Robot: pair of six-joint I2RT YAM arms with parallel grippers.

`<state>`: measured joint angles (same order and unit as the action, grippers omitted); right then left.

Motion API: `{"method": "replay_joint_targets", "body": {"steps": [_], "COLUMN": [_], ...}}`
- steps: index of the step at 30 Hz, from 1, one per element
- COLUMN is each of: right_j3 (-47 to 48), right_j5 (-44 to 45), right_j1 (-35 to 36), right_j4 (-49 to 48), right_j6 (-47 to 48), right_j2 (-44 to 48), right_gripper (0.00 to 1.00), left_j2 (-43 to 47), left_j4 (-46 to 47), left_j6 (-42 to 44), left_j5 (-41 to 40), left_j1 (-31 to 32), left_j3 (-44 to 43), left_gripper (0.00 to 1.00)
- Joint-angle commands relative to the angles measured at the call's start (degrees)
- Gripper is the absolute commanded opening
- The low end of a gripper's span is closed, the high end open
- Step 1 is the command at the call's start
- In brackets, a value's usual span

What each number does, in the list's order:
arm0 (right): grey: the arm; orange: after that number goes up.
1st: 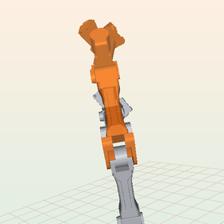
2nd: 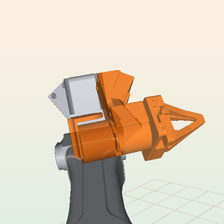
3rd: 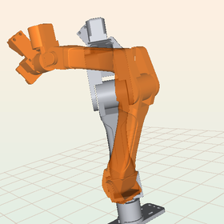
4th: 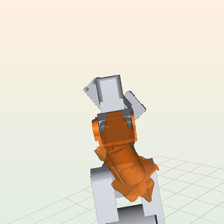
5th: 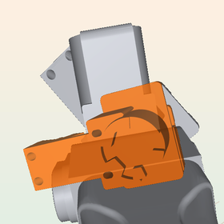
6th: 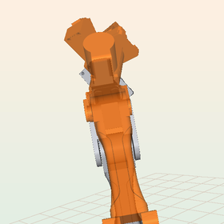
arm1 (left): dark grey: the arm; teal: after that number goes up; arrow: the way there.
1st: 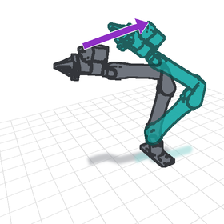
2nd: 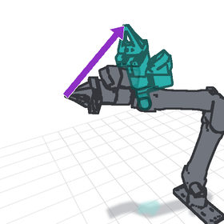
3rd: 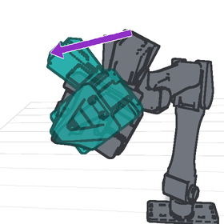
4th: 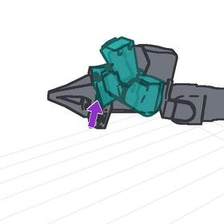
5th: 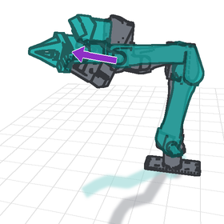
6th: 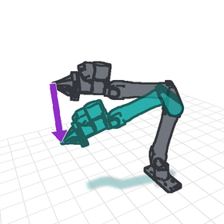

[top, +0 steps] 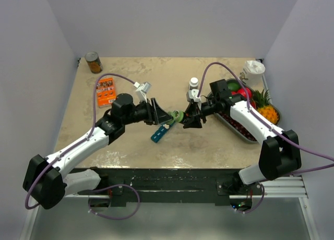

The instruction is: Sort the pills into containers

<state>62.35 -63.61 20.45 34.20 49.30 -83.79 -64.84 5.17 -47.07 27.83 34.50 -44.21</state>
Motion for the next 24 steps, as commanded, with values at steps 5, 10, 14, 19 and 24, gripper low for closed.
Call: {"method": "replay_joint_targets", "body": {"steps": [5, 10, 14, 19, 24], "right_j3": [-0.1, -0.4, -0.4, -0.7, -0.7], "right_j5": [-1.6, -1.3, -1.1, -0.4, 0.5], "right_j1": [0.3, 0.8, 1.3, 1.6, 1.7], "right_j4": [-1.7, -2.3, -2.7, -3.7, -5.0], "right_j6": [-0.5, -1.3, -1.8, -2.8, -4.8], "right_j2": [2.7, 2.7, 2.6, 2.6, 2.6], "right_gripper": [0.02, 0.02, 0.01, 0.01, 0.01], "left_j2": [-4.3, -5.2, -5.6, -6.7, -7.4], "left_j4": [6.7, 7.7, 9.7, 11.6, 7.7], "left_j6": [-2.9, -3.4, -4.7, -5.7, -2.9], "left_j5": [1.8, 2.0, 2.0, 2.0, -0.2], "left_j1": [-0.3, -0.2, -0.1, 0.9, 2.0], "left_j3": [-3.7, -3.6, -3.0, -3.0, -4.4], "left_gripper": [0.13, 0.13, 0.12, 0.12, 0.11]}}
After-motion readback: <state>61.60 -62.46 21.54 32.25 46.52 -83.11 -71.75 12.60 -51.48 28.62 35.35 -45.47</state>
